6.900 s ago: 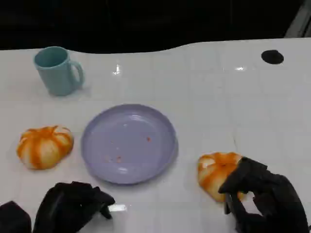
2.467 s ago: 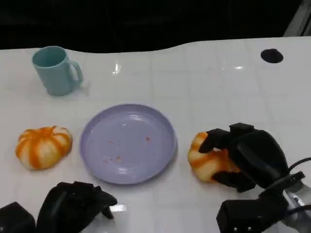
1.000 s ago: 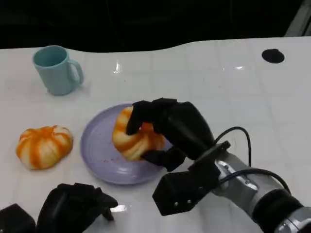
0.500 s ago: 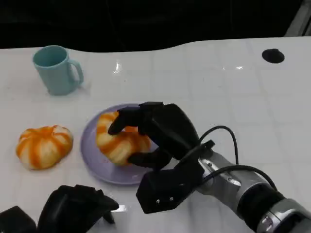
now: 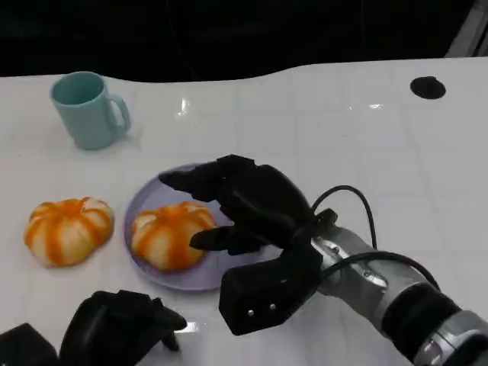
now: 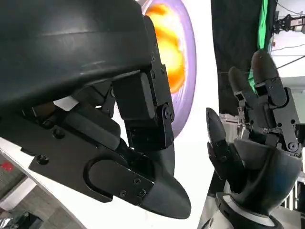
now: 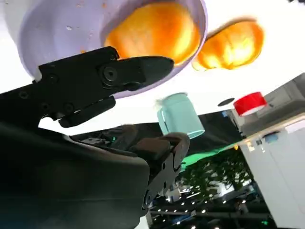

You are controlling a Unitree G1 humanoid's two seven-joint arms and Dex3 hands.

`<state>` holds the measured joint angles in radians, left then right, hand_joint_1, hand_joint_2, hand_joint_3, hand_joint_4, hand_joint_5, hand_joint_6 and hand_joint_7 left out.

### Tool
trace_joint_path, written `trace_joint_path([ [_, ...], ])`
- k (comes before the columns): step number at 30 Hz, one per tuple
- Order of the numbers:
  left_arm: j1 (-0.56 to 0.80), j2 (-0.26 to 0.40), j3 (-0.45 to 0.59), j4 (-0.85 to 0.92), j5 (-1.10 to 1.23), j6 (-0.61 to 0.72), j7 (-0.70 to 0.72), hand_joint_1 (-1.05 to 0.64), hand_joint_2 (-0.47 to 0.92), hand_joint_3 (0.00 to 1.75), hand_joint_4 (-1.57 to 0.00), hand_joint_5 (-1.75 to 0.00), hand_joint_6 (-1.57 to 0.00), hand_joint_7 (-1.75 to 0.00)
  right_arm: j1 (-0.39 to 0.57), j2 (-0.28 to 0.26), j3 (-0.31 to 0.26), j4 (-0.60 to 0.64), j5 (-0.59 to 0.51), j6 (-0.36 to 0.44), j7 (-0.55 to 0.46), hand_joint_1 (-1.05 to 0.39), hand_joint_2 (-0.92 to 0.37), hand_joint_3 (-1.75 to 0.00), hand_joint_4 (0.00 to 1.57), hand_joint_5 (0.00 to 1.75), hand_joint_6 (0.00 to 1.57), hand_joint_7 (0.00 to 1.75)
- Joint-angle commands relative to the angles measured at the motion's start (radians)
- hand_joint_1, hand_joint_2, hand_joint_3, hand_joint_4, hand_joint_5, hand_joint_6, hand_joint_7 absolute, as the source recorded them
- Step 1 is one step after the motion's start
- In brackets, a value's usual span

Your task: Grasp the bread from the table and place it into the plate.

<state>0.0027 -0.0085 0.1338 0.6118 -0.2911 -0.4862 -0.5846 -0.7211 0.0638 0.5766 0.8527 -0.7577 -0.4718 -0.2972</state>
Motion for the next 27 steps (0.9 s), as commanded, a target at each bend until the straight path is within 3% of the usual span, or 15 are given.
trace_joint_path([
  [1, 0.01, 0.012, 0.002, 0.004, 0.008, -0.007, 0.012, -1.05, 0.84, 0.0, -0.83, -1.59, -1.57, -0.23, 0.038, -0.031, -0.007, -0.065, 0.032, 0.013, 0.054, -0.66, -0.92, -0.26, 0.12, 0.24, 0.27, 0.0],
  [10, 0.005, 0.016, 0.005, 0.013, 0.01, -0.011, 0.014, -1.05, 0.85, 0.0, -0.83, -1.58, -1.57, -0.22, 0.113, -0.077, -0.022, -0.177, 0.054, -0.005, 0.067, -0.66, -0.92, -0.25, 0.12, 0.28, 0.29, 0.01],
  [18, 0.004, 0.016, 0.003, 0.009, 0.016, -0.002, 0.028, -1.05, 0.85, 0.0, -0.85, -1.57, -1.57, -0.24, 0.207, -0.147, -0.057, -0.352, 0.109, -0.03, 0.123, -0.65, -0.92, -0.24, 0.12, 0.34, 0.28, 0.01],
  [27, 0.0, 0.013, 0.0, 0.007, 0.014, 0.003, 0.027, -1.05, 0.86, 0.0, -0.84, -1.57, -1.57, -0.22, 0.326, -0.215, -0.13, -0.493, 0.308, -0.085, 0.295, -0.61, -0.92, -0.24, 0.14, 0.42, 0.32, 0.02],
])
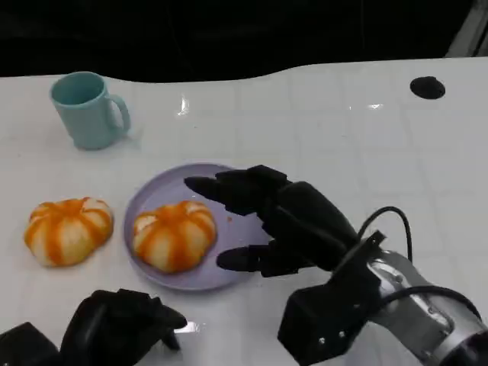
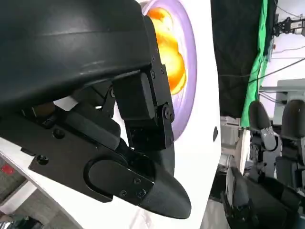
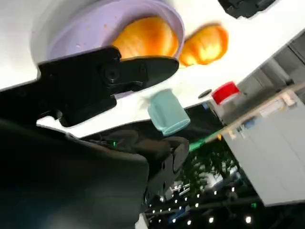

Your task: Grasp the bread from the table and place it into the plate.

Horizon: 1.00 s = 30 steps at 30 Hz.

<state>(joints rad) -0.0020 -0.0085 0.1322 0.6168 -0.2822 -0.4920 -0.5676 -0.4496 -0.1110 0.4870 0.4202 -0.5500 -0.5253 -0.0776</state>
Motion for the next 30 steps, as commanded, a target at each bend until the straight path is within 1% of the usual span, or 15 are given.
trace_joint_path([
  [1, 0.004, 0.013, 0.001, 0.002, 0.005, 0.009, 0.01, -1.05, 0.86, 0.0, -0.84, -1.57, -1.57, -0.22, 0.068, -0.046, -0.048, -0.072, 0.121, -0.04, 0.09, -0.6, -0.92, -0.24, 0.14, 0.43, 0.32, 0.03],
  [4, 0.003, 0.013, 0.001, 0.004, 0.008, 0.005, 0.012, -1.05, 0.86, 0.0, -0.84, -1.57, -1.57, -0.22, 0.113, -0.056, -0.077, -0.086, 0.199, -0.088, 0.128, -0.58, -0.92, -0.21, 0.18, 0.49, 0.38, 0.05],
  [5, 0.003, 0.012, 0.0, 0.002, 0.009, 0.005, 0.014, -1.05, 0.86, 0.01, -0.84, -1.57, -1.57, -0.22, 0.126, -0.062, -0.085, -0.092, 0.221, -0.1, 0.141, -0.56, -0.92, -0.19, 0.19, 0.56, 0.42, 0.07],
  [10, 0.002, 0.012, -0.001, -0.003, 0.008, 0.015, 0.018, -1.05, 0.86, 0.0, -0.84, -1.59, -1.57, -0.23, 0.192, -0.073, -0.123, -0.108, 0.305, -0.147, 0.195, -0.51, -0.92, -0.16, 0.26, 0.74, 0.55, 0.14],
  [12, 0.001, 0.012, 0.0, 0.001, 0.005, 0.013, 0.014, -1.05, 0.86, 0.0, -0.83, -1.59, -1.57, -0.23, 0.219, -0.075, -0.138, -0.107, 0.331, -0.173, 0.209, -0.5, -0.92, -0.17, 0.28, 0.85, 0.59, 0.18],
  [14, 0.0, 0.012, 0.001, 0.002, 0.001, 0.016, 0.009, -1.05, 0.86, 0.0, -0.83, -1.6, -1.57, -0.23, 0.244, -0.074, -0.151, -0.11, 0.359, -0.188, 0.225, -0.49, -0.92, -0.18, 0.3, 1.0, 0.61, 0.25],
  [15, 0.001, 0.012, 0.001, 0.001, -0.001, 0.019, 0.009, -1.05, 0.85, 0.0, -0.83, -1.6, -1.57, -0.23, 0.257, -0.074, -0.157, -0.113, 0.379, -0.194, 0.236, -0.47, -0.92, -0.19, 0.3, 1.11, 0.59, 0.39],
  [17, 0.002, 0.011, 0.001, -0.003, -0.002, 0.024, 0.01, -1.05, 0.85, 0.0, -0.83, -1.6, -1.57, -0.23, 0.273, -0.072, -0.167, -0.118, 0.406, -0.2, 0.257, -0.44, -0.92, -0.22, 0.32, 1.24, 0.5, 0.7],
  [18, 0.002, 0.012, 0.0, -0.005, -0.002, 0.024, 0.008, -1.05, 0.85, 0.0, -0.83, -1.6, -1.57, -0.23, 0.288, -0.069, -0.177, -0.116, 0.433, -0.214, 0.267, -0.43, -0.92, -0.25, 0.34, 1.28, 0.5, 0.78],
  [20, 0.001, 0.014, 0.001, -0.002, -0.004, 0.022, 0.002, -1.05, 0.85, 0.0, -0.83, -1.61, -1.57, -0.23, 0.313, -0.059, -0.194, -0.106, 0.483, -0.244, 0.284, -0.39, -0.91, -0.38, 0.42, 1.39, 0.53, 1.0],
  [21, 0.0, 0.014, 0.002, -0.001, -0.005, 0.023, 0.0, -1.05, 0.85, 0.0, -0.82, -1.61, -1.57, -0.23, 0.324, -0.054, -0.202, -0.101, 0.502, -0.256, 0.288, -0.37, -0.88, -0.45, 0.45, 1.44, 0.54, 1.06],
  [23, -0.001, 0.014, 0.003, -0.003, -0.008, 0.033, 0.001, -1.05, 0.84, 0.0, -0.82, -1.62, -1.57, -0.23, 0.34, -0.042, -0.217, -0.092, 0.526, -0.268, 0.293, -0.34, -0.78, -0.65, 0.51, 1.49, 0.58, 1.15],
  [25, -0.001, 0.013, 0.002, -0.007, -0.009, 0.041, 0.005, -1.05, 0.83, 0.0, -0.81, -1.63, -1.57, -0.23, 0.363, -0.032, -0.228, -0.095, 0.574, -0.25, 0.315, -0.29, -0.63, -0.93, 0.58, 1.59, 0.62, 1.27],
  [27, -0.001, 0.013, 0.0, -0.006, -0.008, 0.039, 0.007, -1.05, 0.84, 0.0, -0.8, -1.63, -1.57, -0.23, 0.38, -0.025, -0.24, -0.089, 0.608, -0.254, 0.333, -0.26, -0.52, -1.13, 0.64, 1.63, 0.68, 1.34],
  [30, -0.001, 0.014, -0.001, -0.004, -0.002, 0.028, 0.009, -1.05, 0.85, 0.01, -0.8, -1.64, -1.57, -0.23, 0.399, -0.018, -0.266, -0.074, 0.612, -0.287, 0.34, -0.28, -0.47, -1.24, 0.74, 1.68, 0.77, 1.42],
])
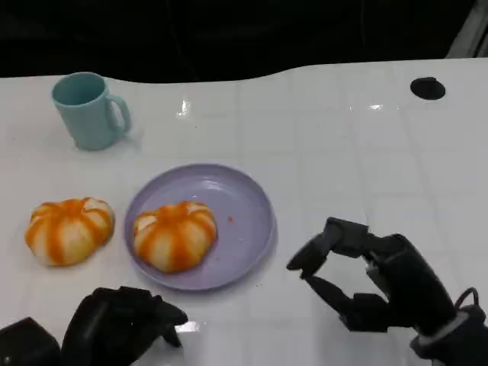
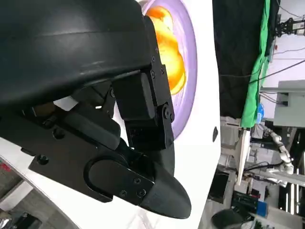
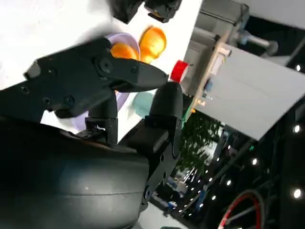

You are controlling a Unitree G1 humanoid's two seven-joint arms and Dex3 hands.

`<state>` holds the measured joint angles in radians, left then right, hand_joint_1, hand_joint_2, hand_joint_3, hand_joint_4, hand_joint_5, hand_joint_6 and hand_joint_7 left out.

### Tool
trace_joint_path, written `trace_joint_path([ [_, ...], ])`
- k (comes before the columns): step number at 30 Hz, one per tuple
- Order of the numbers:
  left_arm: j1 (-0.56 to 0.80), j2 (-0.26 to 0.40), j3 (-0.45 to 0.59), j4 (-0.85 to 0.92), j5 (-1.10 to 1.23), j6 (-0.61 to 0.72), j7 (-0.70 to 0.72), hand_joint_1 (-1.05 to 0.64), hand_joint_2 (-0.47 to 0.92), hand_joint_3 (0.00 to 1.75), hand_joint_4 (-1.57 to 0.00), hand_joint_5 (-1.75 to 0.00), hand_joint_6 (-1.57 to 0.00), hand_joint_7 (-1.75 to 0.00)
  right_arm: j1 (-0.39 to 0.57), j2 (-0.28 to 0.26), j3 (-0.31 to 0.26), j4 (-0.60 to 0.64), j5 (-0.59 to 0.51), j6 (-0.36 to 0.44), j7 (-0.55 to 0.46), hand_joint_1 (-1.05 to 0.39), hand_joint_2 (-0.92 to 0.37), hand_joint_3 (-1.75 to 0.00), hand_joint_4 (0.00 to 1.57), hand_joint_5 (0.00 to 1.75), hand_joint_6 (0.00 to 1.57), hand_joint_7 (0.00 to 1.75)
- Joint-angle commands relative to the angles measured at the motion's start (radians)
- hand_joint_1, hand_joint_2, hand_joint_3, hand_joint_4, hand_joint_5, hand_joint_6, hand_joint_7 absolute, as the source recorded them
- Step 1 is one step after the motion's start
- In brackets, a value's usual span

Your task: Grasp the bread from the table and place it into the plate.

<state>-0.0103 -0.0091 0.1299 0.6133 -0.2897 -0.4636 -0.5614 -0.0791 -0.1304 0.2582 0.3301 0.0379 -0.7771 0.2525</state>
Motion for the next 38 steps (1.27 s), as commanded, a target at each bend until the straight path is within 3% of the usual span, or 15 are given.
trace_joint_path([
  [1, 0.007, 0.015, 0.001, -0.001, 0.005, 0.001, 0.002, -1.05, 0.85, 0.01, -0.79, -1.64, -1.57, -0.23, 0.038, 0.003, -0.046, 0.016, 0.025, -0.037, 0.01, -0.29, -0.47, -1.25, 0.76, 1.71, 0.79, 1.45],
  [12, 0.006, 0.015, 0.002, 0.002, 0.003, 0.001, 0.001, -1.05, 0.84, 0.0, -0.79, -1.64, -1.57, -0.23, 0.12, 0.033, -0.103, -0.008, 0.104, -0.053, 0.047, -0.33, -0.4, -1.33, 0.85, 1.75, 0.77, 1.64],
  [17, 0.007, 0.016, 0.001, -0.001, 0.002, 0.004, -0.001, -1.05, 0.85, 0.0, -0.79, -1.64, -1.57, -0.22, 0.143, 0.035, -0.12, -0.029, 0.141, -0.04, 0.074, -0.33, -0.44, -1.27, 0.86, 1.75, 0.72, 1.7],
  [27, -0.006, 0.018, 0.009, 0.02, -0.008, -0.008, -0.013, -1.05, 0.84, 0.0, -0.8, -1.65, -1.57, -0.22, 0.146, 0.063, -0.142, -0.012, 0.15, -0.04, 0.105, -0.35, -0.48, -1.13, 0.86, 1.75, 0.72, 1.69],
  [38, 0.005, 0.022, 0.007, 0.007, 0.002, -0.011, -0.007, -1.05, 0.84, 0.01, -0.8, -1.64, -1.57, -0.23, 0.159, 0.065, -0.145, -0.024, 0.138, -0.019, 0.111, -0.36, -0.47, -1.11, 0.82, 1.75, 0.73, 1.61],
])
